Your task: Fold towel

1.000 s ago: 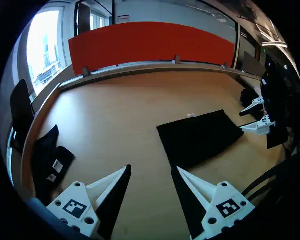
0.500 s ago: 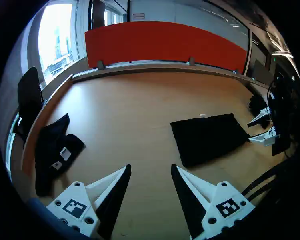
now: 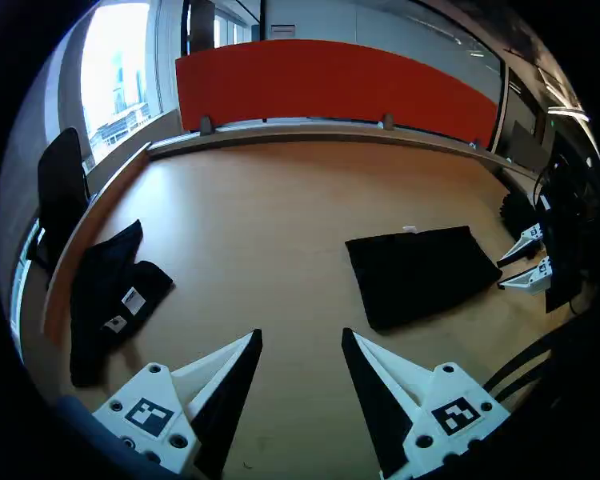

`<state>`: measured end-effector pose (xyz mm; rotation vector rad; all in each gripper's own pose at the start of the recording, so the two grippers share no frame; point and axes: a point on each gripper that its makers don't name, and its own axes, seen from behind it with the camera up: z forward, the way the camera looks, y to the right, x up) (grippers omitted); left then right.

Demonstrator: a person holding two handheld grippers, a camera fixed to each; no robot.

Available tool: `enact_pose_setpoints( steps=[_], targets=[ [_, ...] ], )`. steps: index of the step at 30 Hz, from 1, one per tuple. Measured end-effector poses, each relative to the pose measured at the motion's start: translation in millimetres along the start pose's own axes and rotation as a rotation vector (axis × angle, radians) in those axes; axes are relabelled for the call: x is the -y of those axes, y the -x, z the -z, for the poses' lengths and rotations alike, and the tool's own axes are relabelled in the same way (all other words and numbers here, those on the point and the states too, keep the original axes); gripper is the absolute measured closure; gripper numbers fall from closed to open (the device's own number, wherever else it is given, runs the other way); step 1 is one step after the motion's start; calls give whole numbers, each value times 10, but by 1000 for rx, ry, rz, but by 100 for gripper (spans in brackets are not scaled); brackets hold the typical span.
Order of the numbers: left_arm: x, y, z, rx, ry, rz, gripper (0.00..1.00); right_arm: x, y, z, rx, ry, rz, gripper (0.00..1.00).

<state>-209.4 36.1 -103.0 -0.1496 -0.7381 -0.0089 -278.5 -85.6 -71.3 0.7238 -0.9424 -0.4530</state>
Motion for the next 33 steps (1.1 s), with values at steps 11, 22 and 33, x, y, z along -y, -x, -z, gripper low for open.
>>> enact_pose_setpoints(
  steps=[11,22,33],
  targets=[
    [8,7,-18,5,2,0,27,-1,99,29,21,-22,-13,69],
    [-3,15,-27,9,3,-6,27,24,134,22,29,-26,-19,78],
    [14,13,-33,10,0,-3,27,23,103,31,11,-20,-44,94]
  ],
)
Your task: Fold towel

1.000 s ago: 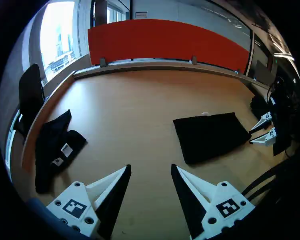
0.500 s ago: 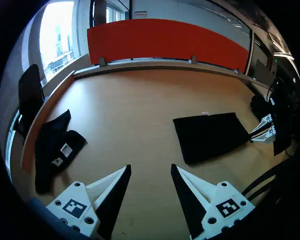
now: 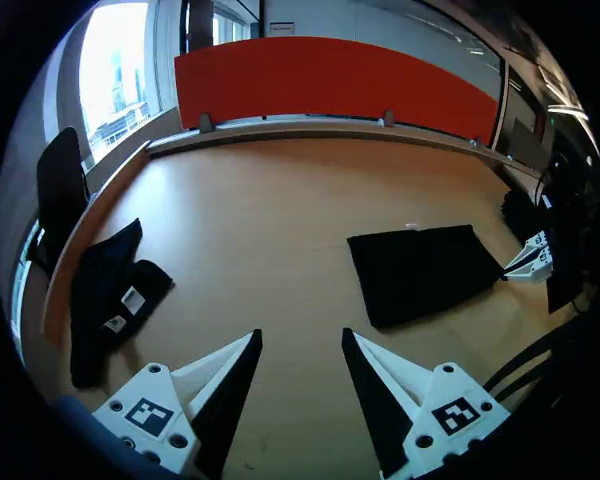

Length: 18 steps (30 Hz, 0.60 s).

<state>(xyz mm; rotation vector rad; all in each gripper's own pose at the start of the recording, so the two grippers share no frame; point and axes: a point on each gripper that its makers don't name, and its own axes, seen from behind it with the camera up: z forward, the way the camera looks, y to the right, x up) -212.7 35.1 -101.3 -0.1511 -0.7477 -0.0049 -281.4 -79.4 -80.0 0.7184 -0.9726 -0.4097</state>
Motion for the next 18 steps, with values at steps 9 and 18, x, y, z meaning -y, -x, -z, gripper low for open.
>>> enact_pose_setpoints(
  steps=[9,18],
  targets=[
    [12,-30,-15,0,-2,-2,27,-23,-162,75,-41,20,5,94],
    [19,-82,-26,-5,-5,-5,27,-111,-513,252,-126,59,11,93]
  ],
)
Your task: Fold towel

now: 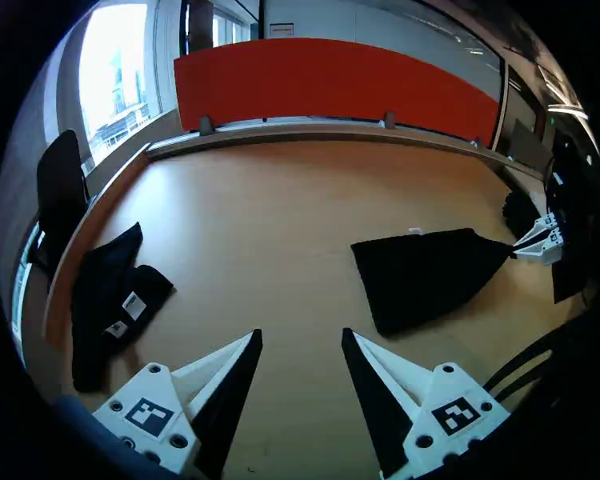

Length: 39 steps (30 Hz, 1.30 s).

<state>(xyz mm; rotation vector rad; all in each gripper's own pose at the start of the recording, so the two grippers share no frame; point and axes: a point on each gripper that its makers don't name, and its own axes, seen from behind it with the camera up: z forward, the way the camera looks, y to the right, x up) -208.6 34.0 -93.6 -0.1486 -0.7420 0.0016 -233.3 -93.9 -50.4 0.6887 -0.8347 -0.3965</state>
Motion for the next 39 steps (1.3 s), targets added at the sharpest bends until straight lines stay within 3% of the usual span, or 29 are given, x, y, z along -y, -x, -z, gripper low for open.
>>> enact_pose_setpoints(
  steps=[13,25,39],
  targets=[
    [-1,-97,-3,-14,-3,-7,27,-219,-440,317,-88,65,52,93],
    [-23,-128,4,-19,-4,-13,27,-314,-670,541,-132,92,94,93],
    [-24,-133,-6,-17,-7,-12,27,-319,-740,585,-142,87,112,92]
  ],
)
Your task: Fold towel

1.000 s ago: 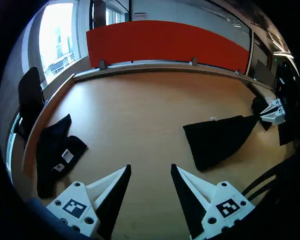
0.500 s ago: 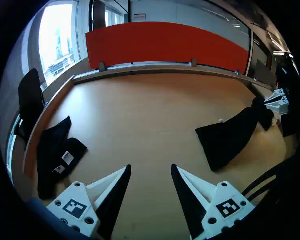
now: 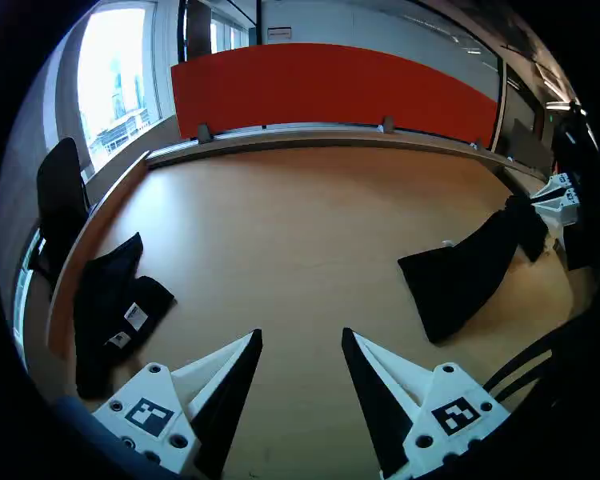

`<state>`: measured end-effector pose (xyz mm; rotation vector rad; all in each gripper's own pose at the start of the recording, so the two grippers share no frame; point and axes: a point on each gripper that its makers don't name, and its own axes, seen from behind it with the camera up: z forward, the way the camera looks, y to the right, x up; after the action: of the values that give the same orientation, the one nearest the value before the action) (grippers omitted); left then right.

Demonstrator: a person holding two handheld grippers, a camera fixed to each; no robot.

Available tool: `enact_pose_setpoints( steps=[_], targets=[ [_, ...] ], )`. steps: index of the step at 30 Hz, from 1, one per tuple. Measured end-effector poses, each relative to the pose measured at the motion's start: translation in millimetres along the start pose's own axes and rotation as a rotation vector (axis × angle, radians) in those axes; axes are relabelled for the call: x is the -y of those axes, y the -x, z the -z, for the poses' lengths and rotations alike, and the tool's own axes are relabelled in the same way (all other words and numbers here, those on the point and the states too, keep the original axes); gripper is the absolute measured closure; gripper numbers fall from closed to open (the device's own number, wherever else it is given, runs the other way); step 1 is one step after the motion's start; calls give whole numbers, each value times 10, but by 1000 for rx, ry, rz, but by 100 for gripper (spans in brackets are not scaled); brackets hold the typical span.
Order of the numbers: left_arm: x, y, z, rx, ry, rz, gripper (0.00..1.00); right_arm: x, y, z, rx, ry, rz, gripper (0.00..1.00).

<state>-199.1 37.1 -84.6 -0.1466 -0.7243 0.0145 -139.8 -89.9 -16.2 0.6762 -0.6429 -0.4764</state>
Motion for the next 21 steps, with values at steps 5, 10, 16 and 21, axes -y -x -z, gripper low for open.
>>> enact_pose_setpoints(
  steps=[5,10,16,21],
  targets=[
    [-13,-8,-11,0,2,0,27,59,-37,-24,-3,-18,9,92],
    [-16,-23,-18,-1,3,-3,27,145,-87,-56,-7,-39,26,92],
    [-15,-21,-25,0,5,-1,27,305,-153,-116,-14,-71,42,92],
    [-19,-17,-30,0,6,-3,27,491,-221,-192,-25,-107,48,92]
  ],
)
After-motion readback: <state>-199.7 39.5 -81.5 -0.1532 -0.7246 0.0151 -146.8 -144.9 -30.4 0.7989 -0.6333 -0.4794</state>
